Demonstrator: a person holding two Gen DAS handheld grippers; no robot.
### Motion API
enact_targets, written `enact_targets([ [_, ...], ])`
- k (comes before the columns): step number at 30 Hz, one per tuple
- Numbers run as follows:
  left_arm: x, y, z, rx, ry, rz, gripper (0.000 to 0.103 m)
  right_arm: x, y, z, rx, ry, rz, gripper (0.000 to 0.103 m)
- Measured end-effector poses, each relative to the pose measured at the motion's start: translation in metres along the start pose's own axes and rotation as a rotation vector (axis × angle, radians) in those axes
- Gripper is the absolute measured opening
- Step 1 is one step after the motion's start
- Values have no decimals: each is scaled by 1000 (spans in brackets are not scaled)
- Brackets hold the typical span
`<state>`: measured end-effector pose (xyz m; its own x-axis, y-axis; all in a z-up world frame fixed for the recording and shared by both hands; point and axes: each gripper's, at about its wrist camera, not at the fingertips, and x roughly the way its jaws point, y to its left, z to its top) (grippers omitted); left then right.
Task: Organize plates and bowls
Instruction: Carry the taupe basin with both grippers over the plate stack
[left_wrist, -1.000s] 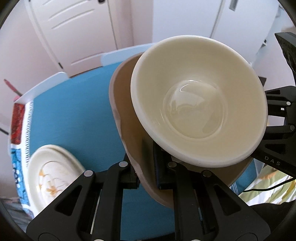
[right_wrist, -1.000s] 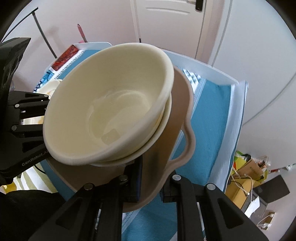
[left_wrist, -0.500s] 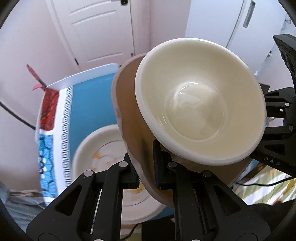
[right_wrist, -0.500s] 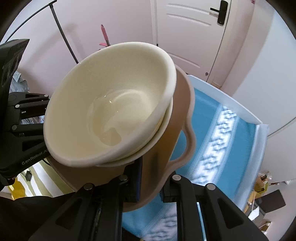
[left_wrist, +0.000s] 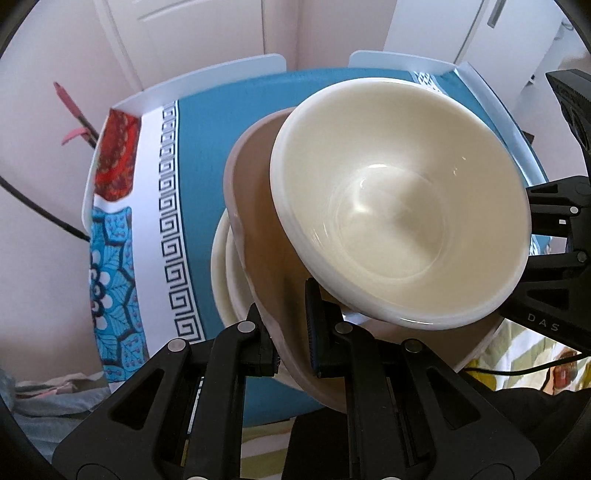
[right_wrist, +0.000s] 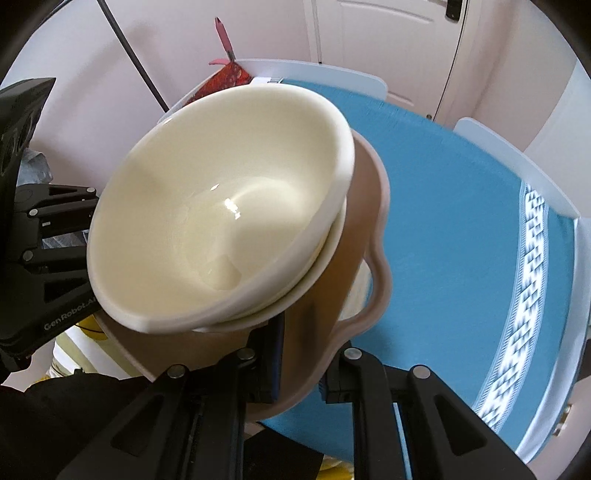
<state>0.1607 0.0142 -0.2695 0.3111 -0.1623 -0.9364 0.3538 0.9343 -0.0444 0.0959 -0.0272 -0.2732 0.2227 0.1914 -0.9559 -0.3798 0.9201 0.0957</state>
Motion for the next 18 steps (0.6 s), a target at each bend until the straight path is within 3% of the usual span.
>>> enact_targets([
  [18,23,14,-6,-12,102,-88,10,20,8,6,74,82,-14,14],
])
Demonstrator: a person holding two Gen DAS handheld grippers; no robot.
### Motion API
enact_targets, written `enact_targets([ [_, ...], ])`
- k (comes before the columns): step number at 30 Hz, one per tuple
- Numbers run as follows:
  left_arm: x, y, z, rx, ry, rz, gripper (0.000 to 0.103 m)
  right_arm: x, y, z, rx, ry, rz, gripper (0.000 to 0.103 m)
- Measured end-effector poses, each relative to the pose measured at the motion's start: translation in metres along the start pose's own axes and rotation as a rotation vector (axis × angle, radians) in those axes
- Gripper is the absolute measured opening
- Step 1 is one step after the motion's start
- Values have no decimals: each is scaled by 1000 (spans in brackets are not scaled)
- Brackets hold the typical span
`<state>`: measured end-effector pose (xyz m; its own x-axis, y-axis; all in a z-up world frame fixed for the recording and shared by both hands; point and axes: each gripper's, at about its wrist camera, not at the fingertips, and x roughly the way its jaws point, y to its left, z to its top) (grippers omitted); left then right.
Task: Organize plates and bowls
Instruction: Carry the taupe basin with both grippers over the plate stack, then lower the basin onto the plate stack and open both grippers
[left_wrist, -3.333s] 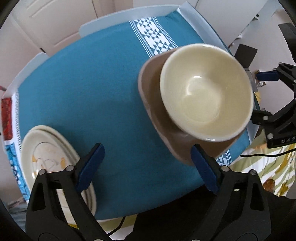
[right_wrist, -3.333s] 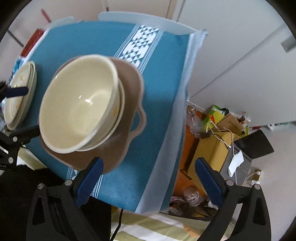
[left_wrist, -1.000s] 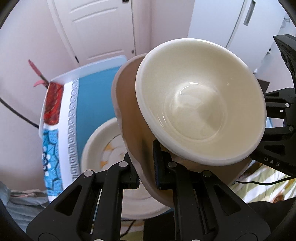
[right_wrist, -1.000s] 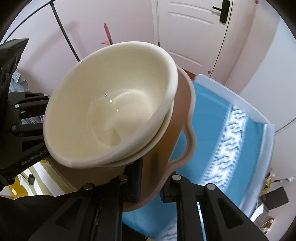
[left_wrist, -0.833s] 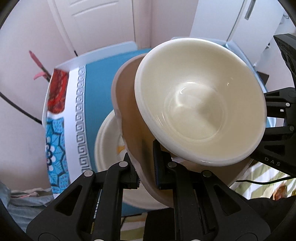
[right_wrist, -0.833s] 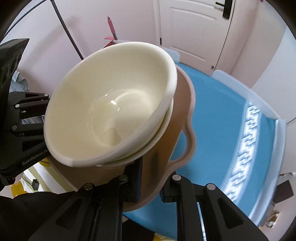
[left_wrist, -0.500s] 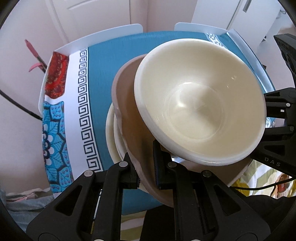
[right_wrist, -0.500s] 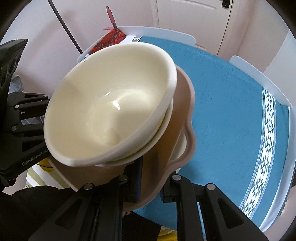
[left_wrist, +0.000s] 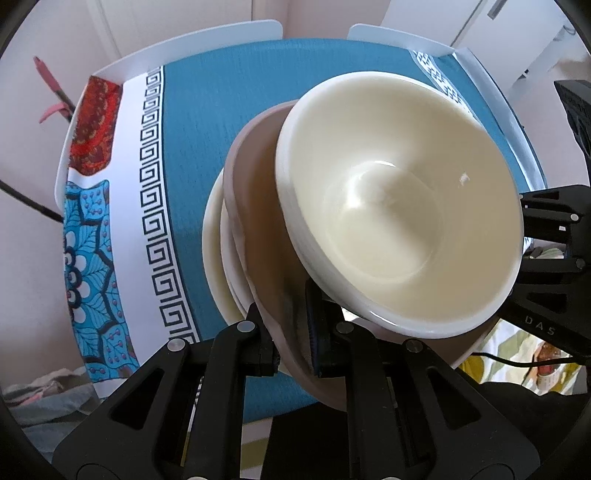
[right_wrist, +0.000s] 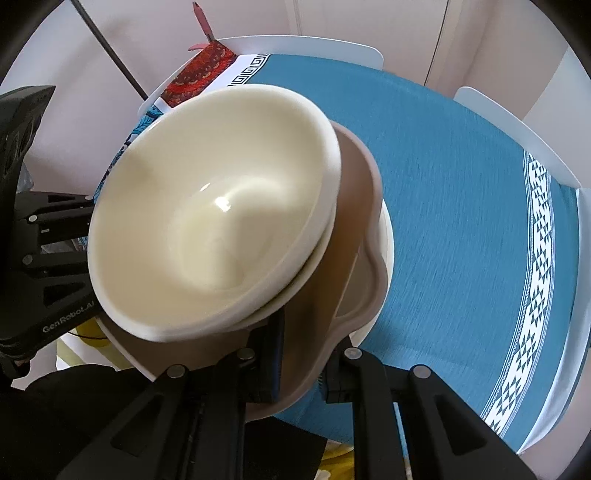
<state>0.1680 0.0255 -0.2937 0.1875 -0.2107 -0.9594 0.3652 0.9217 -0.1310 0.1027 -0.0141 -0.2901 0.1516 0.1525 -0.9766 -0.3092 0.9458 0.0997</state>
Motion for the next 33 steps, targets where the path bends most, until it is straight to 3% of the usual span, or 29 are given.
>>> enact_targets([
  [7,2,0,6,14,91,-36,13,1,-1,6,12,67,27,16],
  [17,-6,-9,6,91,130,-65,25,-5,0,7,21,86,21,20],
  [20,-7,-13,6,107,136,-84,35,-7,0,6,44,83,25,21],
  [24,-10,-21,6,125,142,-126,57,-10,2,4,61,82,17,23],
  [27,-12,-26,4,132,144,-124,65,-12,3,2,72,77,22,27],
  [30,-17,-28,4,124,139,-115,74,-16,1,-1,73,78,30,48],
  [33,-20,-30,4,104,138,-109,75,-20,1,-3,57,75,38,50],
])
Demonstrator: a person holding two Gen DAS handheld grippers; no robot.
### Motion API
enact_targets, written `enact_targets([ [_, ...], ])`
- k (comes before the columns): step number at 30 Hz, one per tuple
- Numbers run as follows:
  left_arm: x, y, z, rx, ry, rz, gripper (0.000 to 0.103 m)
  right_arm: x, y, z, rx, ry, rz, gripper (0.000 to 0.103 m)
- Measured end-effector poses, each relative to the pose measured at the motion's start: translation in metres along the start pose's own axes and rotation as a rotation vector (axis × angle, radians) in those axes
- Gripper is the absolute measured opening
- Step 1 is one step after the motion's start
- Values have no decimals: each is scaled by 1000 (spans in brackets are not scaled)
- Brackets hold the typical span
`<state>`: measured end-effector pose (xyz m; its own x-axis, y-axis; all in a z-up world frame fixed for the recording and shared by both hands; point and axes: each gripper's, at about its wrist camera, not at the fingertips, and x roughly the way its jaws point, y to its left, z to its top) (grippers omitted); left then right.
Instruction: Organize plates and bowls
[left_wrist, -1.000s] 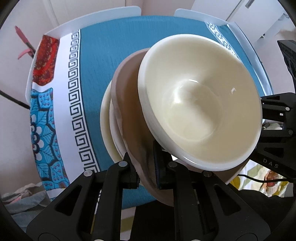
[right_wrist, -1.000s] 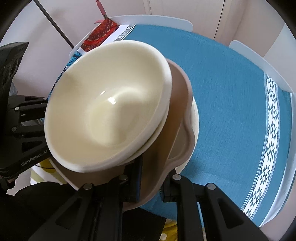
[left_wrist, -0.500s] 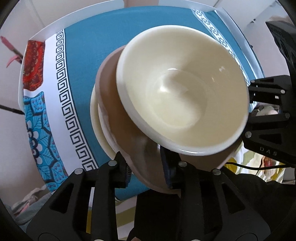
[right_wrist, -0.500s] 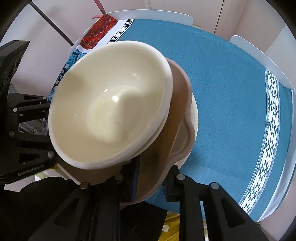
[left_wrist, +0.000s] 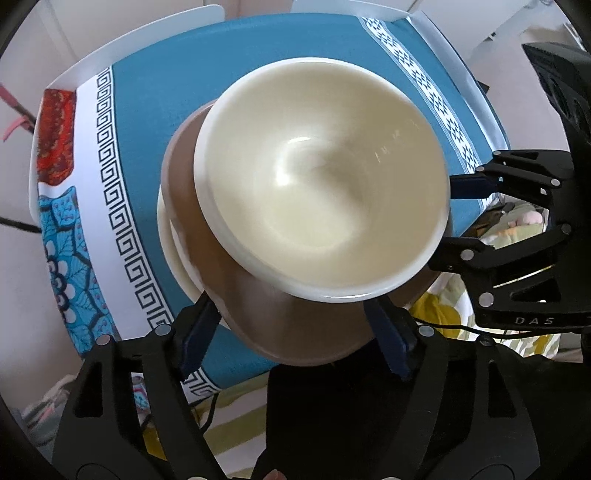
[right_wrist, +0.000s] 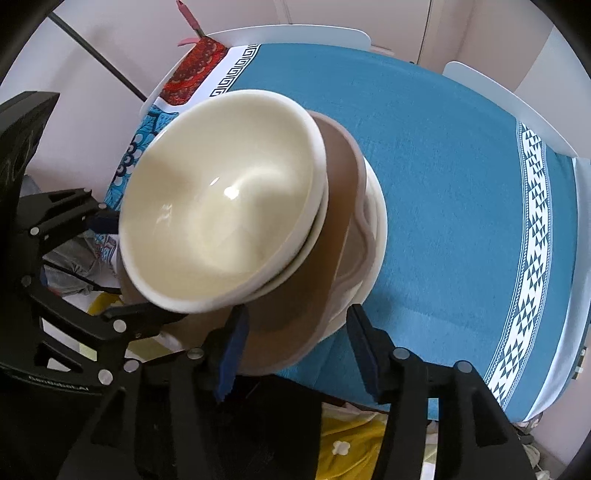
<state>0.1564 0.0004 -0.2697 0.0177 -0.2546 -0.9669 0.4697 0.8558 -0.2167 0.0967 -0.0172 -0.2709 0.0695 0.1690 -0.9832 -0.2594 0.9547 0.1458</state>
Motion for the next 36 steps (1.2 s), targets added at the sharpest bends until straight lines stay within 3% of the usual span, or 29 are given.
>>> enact_targets([
  [8,-38,2,-21,-83,-68,28,75,-38,-10,-20,13,-76,35,50],
  [12,-77,-8,-35,-126,-173,37,75,-80,-12,-37,42,-187,15,50],
  [18,-162,-34,-54,-180,-483,121,75,-165,1,-64,77,-454,-51,53],
  [20,-194,-48,-63,-176,-607,185,79,-192,8,-74,85,-545,-77,81],
  [21,-205,-54,-66,-171,-653,210,87,-204,11,-80,91,-588,-86,89],
  [23,-227,-67,-75,-155,-771,268,102,-225,17,-91,98,-664,-105,93],
  [26,-258,-90,-93,-116,-971,360,103,-249,25,-108,124,-762,-169,93],
  [29,-272,-106,-103,-113,-1041,416,103,-268,29,-123,149,-837,-228,93],
  [36,-284,-117,-122,-147,-1111,423,103,-291,36,-154,195,-980,-324,93],
])
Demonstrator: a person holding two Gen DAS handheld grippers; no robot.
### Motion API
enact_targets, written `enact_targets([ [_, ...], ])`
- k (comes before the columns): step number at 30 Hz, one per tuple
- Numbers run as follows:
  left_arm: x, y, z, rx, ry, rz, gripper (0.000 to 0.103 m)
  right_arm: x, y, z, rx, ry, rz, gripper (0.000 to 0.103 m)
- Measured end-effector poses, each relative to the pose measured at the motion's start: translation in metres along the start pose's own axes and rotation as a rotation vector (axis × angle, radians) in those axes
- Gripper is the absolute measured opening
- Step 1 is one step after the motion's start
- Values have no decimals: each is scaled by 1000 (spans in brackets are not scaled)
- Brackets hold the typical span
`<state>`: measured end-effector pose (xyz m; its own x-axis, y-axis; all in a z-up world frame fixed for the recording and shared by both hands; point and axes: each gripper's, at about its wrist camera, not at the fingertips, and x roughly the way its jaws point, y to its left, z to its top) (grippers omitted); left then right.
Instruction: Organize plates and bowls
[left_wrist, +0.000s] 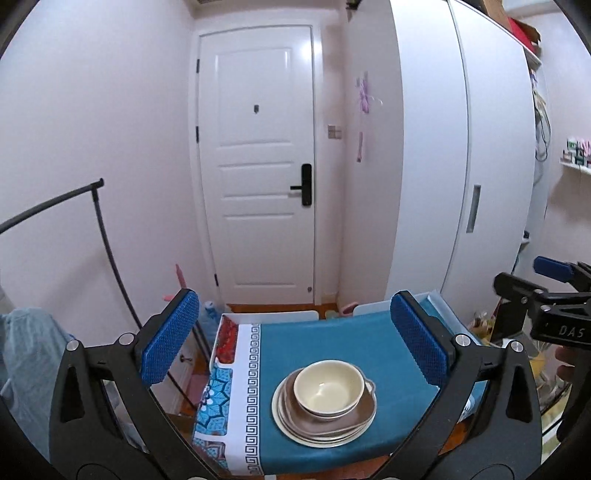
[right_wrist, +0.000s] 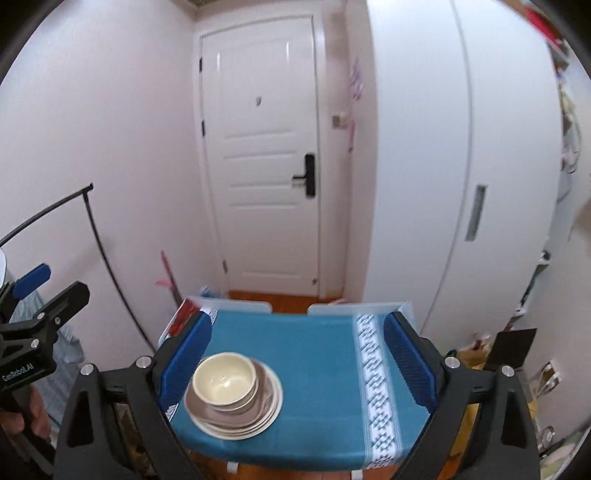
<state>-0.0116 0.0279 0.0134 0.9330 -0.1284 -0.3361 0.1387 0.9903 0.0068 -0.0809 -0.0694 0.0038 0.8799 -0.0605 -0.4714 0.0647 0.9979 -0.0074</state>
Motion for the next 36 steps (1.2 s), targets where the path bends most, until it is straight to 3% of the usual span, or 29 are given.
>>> enact_targets([
  [15,-25,-9,-2,3,-37,8,103,-27,4,8,2,-97,-40,93],
  [19,-26,-9,-1,4,-42,14,103,-28,4,9,5,-101,-46,103],
  [36,-23,-7,0,11,-40,14,103,-26,3,10,8,-100,-49,103],
])
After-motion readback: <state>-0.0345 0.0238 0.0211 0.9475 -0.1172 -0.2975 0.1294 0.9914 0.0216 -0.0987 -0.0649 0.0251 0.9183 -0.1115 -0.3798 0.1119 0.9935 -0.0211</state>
